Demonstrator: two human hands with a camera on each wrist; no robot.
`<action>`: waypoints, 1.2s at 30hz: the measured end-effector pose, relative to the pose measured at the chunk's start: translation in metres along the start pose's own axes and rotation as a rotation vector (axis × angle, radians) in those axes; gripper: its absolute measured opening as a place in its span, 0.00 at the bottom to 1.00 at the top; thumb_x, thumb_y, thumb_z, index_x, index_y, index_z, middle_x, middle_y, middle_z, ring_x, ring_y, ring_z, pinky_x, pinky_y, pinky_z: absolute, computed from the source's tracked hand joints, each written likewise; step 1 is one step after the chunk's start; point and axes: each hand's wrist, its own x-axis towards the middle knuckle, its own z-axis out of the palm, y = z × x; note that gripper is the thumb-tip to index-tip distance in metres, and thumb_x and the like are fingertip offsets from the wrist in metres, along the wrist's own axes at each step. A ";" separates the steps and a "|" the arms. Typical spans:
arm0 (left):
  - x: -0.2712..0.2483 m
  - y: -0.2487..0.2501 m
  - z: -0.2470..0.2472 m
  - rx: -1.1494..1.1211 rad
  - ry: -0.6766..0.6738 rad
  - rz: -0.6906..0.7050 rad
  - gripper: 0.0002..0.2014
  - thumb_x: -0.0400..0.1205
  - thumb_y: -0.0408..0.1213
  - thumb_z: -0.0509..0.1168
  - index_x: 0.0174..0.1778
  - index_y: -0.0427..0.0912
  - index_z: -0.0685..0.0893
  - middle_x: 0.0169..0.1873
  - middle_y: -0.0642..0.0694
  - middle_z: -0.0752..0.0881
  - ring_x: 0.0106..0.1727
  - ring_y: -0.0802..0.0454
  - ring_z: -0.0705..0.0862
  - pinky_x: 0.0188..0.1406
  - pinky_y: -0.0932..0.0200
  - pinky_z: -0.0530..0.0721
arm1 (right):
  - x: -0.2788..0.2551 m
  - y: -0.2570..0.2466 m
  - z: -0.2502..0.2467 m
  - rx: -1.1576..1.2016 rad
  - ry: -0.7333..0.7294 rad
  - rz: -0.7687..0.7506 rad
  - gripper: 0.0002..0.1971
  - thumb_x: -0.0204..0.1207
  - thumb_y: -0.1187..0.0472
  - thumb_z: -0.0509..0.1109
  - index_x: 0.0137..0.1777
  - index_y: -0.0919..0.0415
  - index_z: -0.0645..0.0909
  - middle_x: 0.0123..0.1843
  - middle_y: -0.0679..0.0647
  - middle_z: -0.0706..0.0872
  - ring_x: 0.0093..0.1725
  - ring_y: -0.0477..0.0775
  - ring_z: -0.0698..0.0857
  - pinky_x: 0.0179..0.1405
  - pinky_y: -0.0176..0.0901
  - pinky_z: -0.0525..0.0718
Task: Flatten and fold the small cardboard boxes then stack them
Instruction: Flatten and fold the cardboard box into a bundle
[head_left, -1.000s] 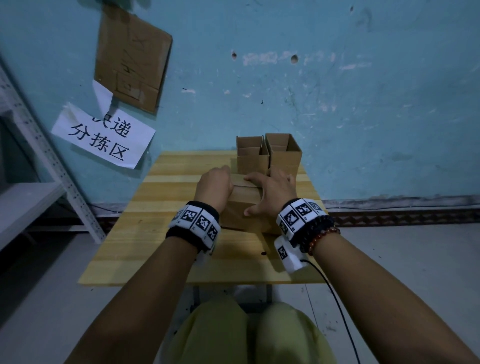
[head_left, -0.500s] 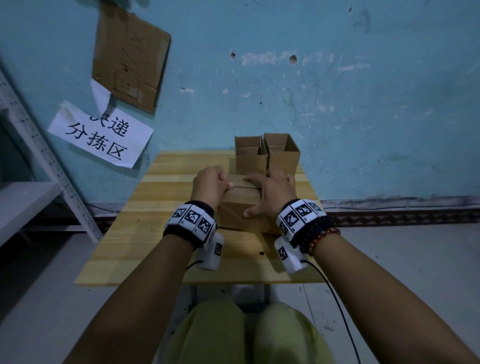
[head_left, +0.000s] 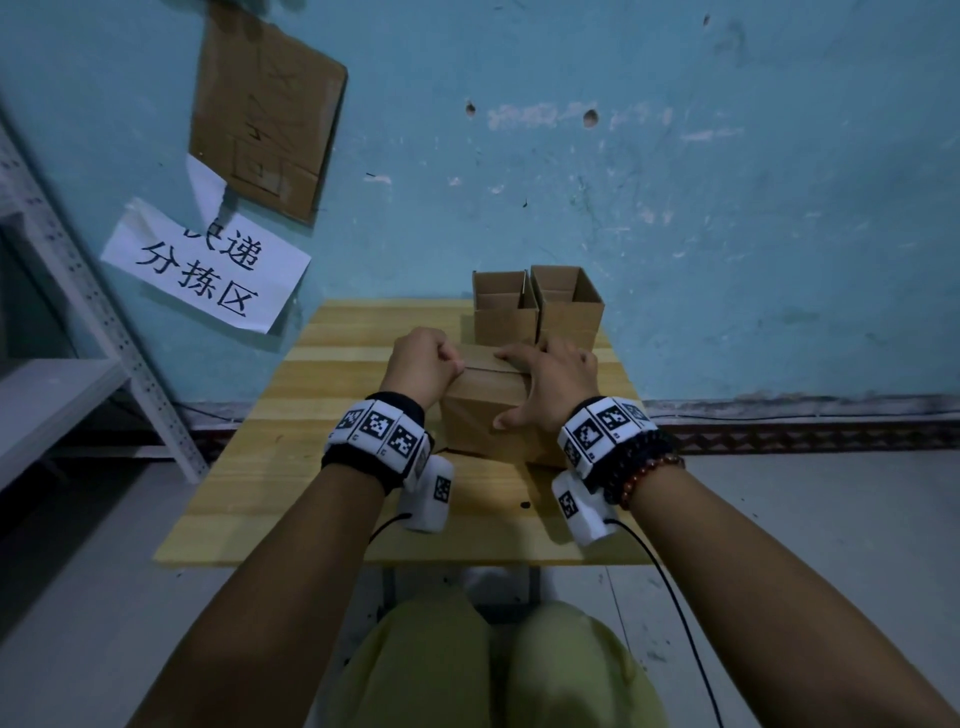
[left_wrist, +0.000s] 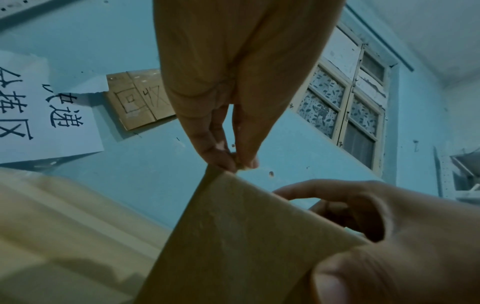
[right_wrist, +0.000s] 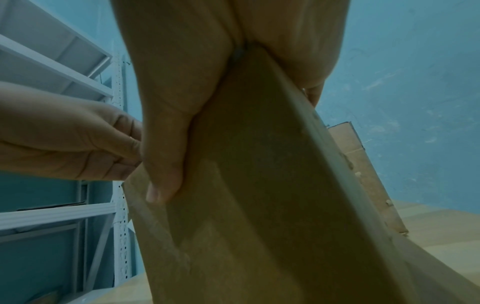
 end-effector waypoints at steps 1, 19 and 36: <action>0.001 0.000 0.000 -0.013 -0.005 -0.004 0.17 0.78 0.29 0.68 0.25 0.47 0.73 0.38 0.44 0.84 0.45 0.49 0.81 0.51 0.58 0.78 | 0.000 0.000 0.000 0.004 0.002 0.000 0.43 0.55 0.39 0.80 0.72 0.37 0.67 0.65 0.54 0.71 0.69 0.58 0.67 0.69 0.54 0.61; -0.001 -0.001 0.023 -0.033 0.102 -0.063 0.10 0.82 0.35 0.62 0.55 0.32 0.79 0.56 0.38 0.81 0.57 0.43 0.80 0.52 0.57 0.74 | 0.001 0.002 0.001 0.010 -0.011 -0.021 0.44 0.55 0.39 0.80 0.73 0.37 0.66 0.66 0.54 0.70 0.70 0.57 0.66 0.69 0.53 0.61; 0.000 -0.012 0.021 -0.383 0.185 -0.052 0.07 0.82 0.28 0.63 0.42 0.29 0.85 0.40 0.37 0.84 0.34 0.55 0.79 0.31 0.80 0.75 | -0.004 0.012 -0.004 0.071 0.003 0.011 0.43 0.56 0.40 0.80 0.73 0.38 0.67 0.66 0.55 0.72 0.70 0.58 0.67 0.70 0.53 0.61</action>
